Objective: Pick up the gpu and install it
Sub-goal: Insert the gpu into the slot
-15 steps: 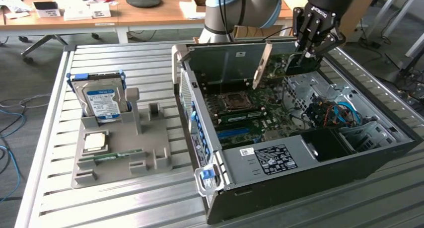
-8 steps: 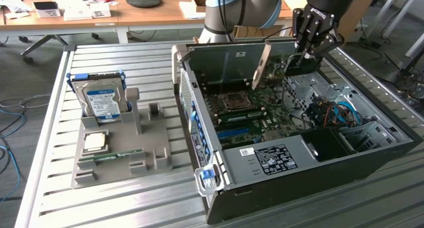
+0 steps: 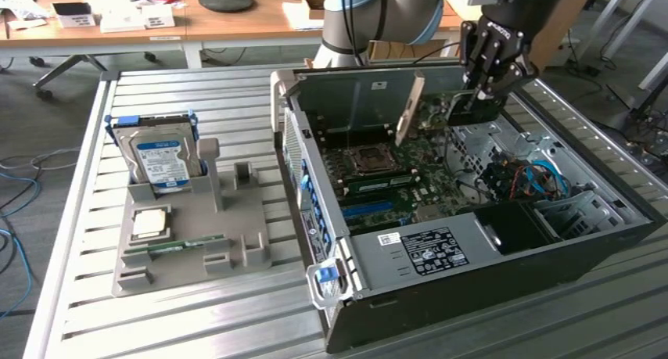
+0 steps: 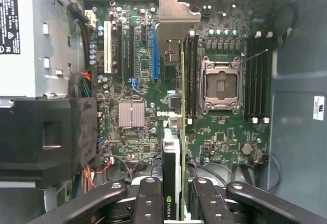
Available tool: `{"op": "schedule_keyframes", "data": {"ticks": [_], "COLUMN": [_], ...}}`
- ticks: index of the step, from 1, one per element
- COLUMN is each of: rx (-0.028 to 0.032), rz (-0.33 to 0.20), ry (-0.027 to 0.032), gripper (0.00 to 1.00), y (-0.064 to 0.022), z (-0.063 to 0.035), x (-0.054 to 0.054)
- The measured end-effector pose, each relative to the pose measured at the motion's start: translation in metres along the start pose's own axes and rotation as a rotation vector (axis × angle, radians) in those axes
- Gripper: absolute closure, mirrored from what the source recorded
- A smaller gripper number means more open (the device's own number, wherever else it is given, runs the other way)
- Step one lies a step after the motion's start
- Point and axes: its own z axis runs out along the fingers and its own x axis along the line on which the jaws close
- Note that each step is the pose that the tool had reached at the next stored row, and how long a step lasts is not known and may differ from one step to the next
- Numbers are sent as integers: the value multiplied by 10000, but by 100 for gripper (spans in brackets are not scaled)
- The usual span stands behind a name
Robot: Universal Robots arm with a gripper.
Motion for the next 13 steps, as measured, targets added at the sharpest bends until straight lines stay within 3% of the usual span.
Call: {"op": "schedule_keyframes", "data": {"ticks": [3, 7, 8, 11, 13], "rx": [2, 0, -1, -3, -2], "rz": [10, 14, 17, 25, 49], "ry": [-9, -78, -109, -293, -321], "gripper": [73, 73, 73, 73, 73], "y": [7, 33, 41, 75, 80], "z": [14, 48, 51, 61, 70], "x": [52, 82, 83, 84, 90]}}
